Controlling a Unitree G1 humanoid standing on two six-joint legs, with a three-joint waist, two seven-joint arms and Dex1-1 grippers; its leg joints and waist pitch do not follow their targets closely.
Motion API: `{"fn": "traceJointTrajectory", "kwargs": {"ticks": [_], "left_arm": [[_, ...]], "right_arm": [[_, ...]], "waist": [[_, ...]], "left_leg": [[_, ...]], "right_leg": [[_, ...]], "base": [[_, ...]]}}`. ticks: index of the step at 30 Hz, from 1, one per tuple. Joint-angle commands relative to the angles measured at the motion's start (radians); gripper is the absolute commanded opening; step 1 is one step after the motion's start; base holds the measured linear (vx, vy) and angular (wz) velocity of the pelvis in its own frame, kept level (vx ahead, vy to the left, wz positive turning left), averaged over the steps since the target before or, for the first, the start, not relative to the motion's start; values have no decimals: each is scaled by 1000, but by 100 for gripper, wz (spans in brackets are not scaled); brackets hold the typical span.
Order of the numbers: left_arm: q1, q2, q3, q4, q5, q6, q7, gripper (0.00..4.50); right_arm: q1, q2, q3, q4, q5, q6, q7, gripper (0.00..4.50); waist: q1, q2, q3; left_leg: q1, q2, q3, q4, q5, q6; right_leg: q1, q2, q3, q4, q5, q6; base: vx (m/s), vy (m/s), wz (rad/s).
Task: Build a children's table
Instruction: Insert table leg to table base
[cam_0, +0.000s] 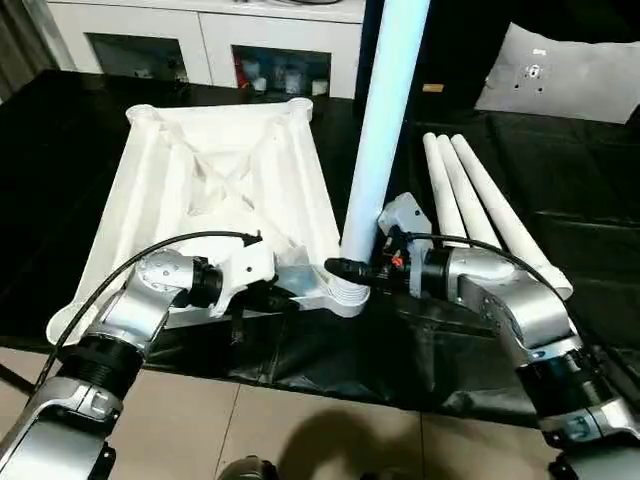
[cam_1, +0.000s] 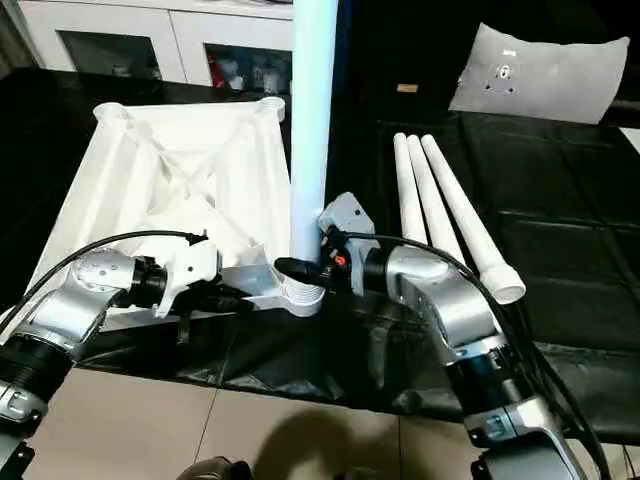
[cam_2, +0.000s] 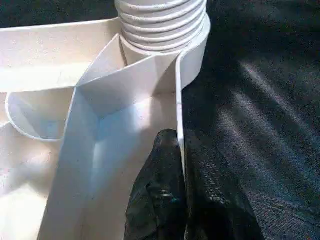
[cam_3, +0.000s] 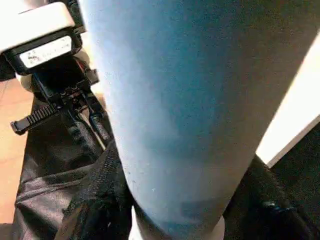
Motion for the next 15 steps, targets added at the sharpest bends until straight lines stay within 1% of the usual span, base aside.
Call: {"fn": "traceJointTrajectory", "kwargs": {"ticks": [1, 2, 3, 4, 5, 6, 7, 8, 9, 10, 11, 12, 13, 14, 15], "left_arm": [[3, -7, -7, 1, 2, -16, -4, 0], [4, -5, -5, -1, 2, -17, -3, 0], [5, -4, -5, -2, 2, -17, -3, 0], [6, -3, -4, -3, 3, -19, -1, 0], [7, -1, -3, -4, 4, -20, 2, 0], [7, -1, -2, -5, 5, -21, 5, 0], [6, 1, 0, -5, 5, -21, 7, 0], [5, 3, 1, -4, 6, -22, 8, 0], [4, 5, 2, -3, 8, -24, 10, 0], [3, 6, 2, -1, 9, -25, 10, 0], [2, 7, 3, 0, 9, -26, 10, 0], [1, 8, 2, 2, 11, -27, 10, 0], [0, 7, 1, 3, 11, -28, 8, 0], [-1, 7, -2, 5, 13, -30, 3, 0], [-2, 7, -4, 5, 13, -30, 2, 0]], "right_arm": [[23, 1, -12, 59, 3, 23, -11, 191], [32, 2, -20, 66, 6, 22, -13, 191], [37, 2, -23, 69, 7, 21, -13, 191], [48, -1, -24, 66, 4, 14, -15, 191], [59, -4, -24, 62, 0, 6, -17, 191], [67, -6, -24, 57, -1, 1, -17, 191], [81, -10, -22, 47, -8, -13, -19, 191], [96, -15, -16, 32, -15, -26, -20, 191], [107, -17, -11, 19, -19, -35, -18, 191], [118, -19, -5, 4, -23, -43, -17, 190], [125, -24, 7, -8, -34, -51, -16, 190], [131, -32, 31, -16, -57, -66, -12, 190], [132, -41, 58, -17, -85, -84, -9, 190], [130, -46, 81, -11, -103, -97, -4, 190], [129, -47, 88, -9, -109, -101, -2, 190]], "waist": [[1, 0, -56], [1, 2, -57], [2, 0, -58], [3, 3, -58], [3, 1, -57], [3, 1, -58], [5, 6, -56], [5, 3, -56], [4, 7, -55], [4, 7, -55], [4, 6, -55], [5, 10, -54], [3, 13, -51], [3, 10, -52], [3, 10, -52]], "left_leg": [[24, 95, -33, -81, -232, 9], [24, 96, -33, -82, -232, 7], [23, 96, -32, -82, -227, 8], [24, 96, -33, -82, -225, 8], [23, 96, -32, -82, -224, 10], [24, 96, -32, -82, -226, 11], [23, 96, -33, -83, -229, 10], [23, 96, -32, -83, -235, 7], [24, 96, -33, -85, -242, 6], [24, 96, -34, -85, -247, 4], [23, 96, -34, -86, -251, 3], [24, 96, -35, -86, -256, 1], [25, 97, -34, -89, -272, -7], [26, 96, -34, -88, -275, -9], [25, 96, -34, -88, -270, -8]], "right_leg": [[30, -106, 58, -83, -178, -245], [30, -105, 57, -81, -162, -248], [31, -105, 57, -81, -146, -249], [31, -104, 57, -80, -139, -250], [31, -105, 57, -80, -131, -250], [31, -105, 57, -80, -131, -250], [30, -106, 57, -80, -135, -249], [31, -106, 57, -82, -142, -246], [30, -104, 57, -83, -143, -245], [29, -104, 57, -83, -145, -245], [30, -104, 57, -83, -147, -244], [29, -103, 57, -83, -151, -245], [25, -101, 57, -85, -161, -239], [27, -102, 58, -85, -160, -239], [28, -103, 59, -84, -153, -241]], "base": [[0, 0, 0], [0, 0, 0], [0, 0, 0], [0, 0, 0], [0, 0, 0], [0, 0, 0], [0, 0, 0], [0, 0, 0], [0, 0, 0], [0, 0, 0], [0, 0, 0], [0, 0, 0], [0, 0, 0], [0, 0, 0], [0, 0, 0]]}}
